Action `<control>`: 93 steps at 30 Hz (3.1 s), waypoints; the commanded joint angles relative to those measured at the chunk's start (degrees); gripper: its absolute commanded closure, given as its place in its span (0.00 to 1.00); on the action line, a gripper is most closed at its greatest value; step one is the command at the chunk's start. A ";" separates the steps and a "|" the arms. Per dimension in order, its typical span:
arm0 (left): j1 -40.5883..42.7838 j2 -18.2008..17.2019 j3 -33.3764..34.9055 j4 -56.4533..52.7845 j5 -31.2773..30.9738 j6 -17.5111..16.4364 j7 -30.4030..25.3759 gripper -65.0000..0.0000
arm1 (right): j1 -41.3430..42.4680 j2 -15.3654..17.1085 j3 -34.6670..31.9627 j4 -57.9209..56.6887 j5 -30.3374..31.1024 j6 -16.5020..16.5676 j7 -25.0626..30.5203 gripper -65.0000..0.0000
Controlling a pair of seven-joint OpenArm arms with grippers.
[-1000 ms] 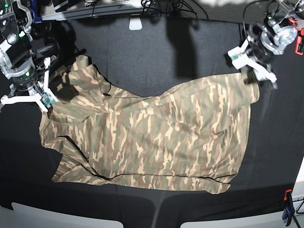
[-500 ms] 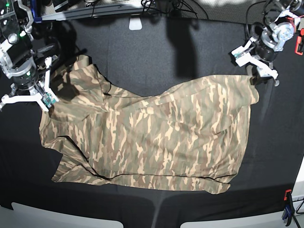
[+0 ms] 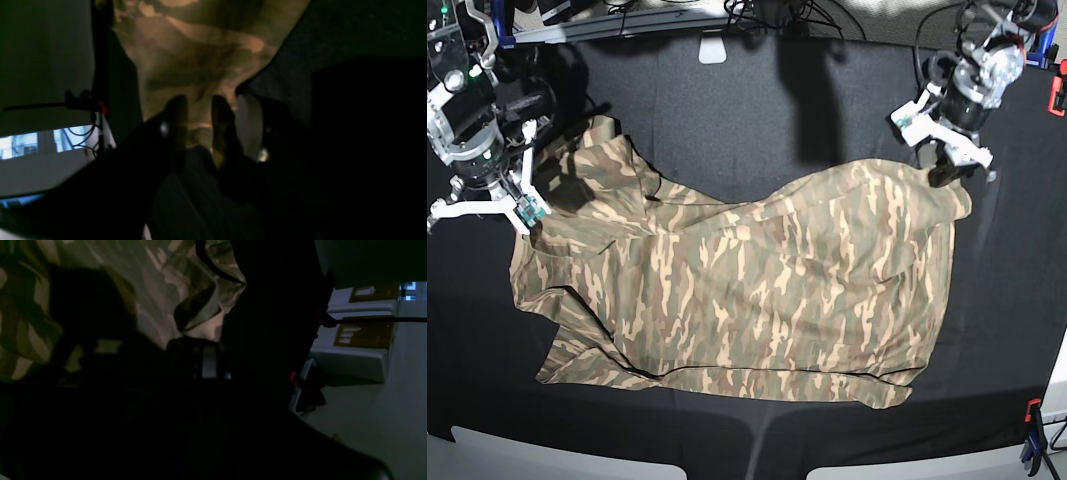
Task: Layout the t-shirt on the table in an organized manner, then fold the t-shirt properly
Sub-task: 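Move the left gripper to the shirt's shoulder edge and grasp it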
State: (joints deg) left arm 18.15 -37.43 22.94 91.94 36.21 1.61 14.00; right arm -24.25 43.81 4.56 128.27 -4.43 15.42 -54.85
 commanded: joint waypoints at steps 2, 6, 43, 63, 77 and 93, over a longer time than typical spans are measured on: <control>-1.68 -0.68 -0.17 -0.07 -0.85 1.77 1.20 0.77 | 0.39 0.92 0.59 0.94 -0.85 -0.35 0.87 1.00; -2.80 -0.68 -0.17 -1.07 -1.46 1.84 1.60 0.79 | 0.39 0.92 0.59 0.94 -0.85 -0.35 0.87 1.00; -13.00 -0.68 -0.17 -13.88 4.17 11.91 18.99 0.69 | 0.42 0.79 0.59 0.94 1.07 -0.33 1.05 1.00; -2.12 -5.99 -0.17 11.37 -1.27 5.86 20.46 0.73 | 0.39 0.79 0.59 0.94 1.90 -0.31 1.51 1.00; -8.09 -13.11 -0.17 5.42 -12.02 -21.38 7.15 0.73 | 0.39 0.79 0.59 0.94 1.90 -0.28 1.38 1.00; -10.56 -16.79 -0.17 5.20 -15.32 -25.00 2.40 0.73 | 0.42 0.76 0.59 0.94 1.84 -0.26 0.94 1.00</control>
State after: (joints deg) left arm 8.25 -53.17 23.31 96.42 20.78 -24.14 16.71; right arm -24.14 43.66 4.56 128.29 -1.65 15.42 -54.48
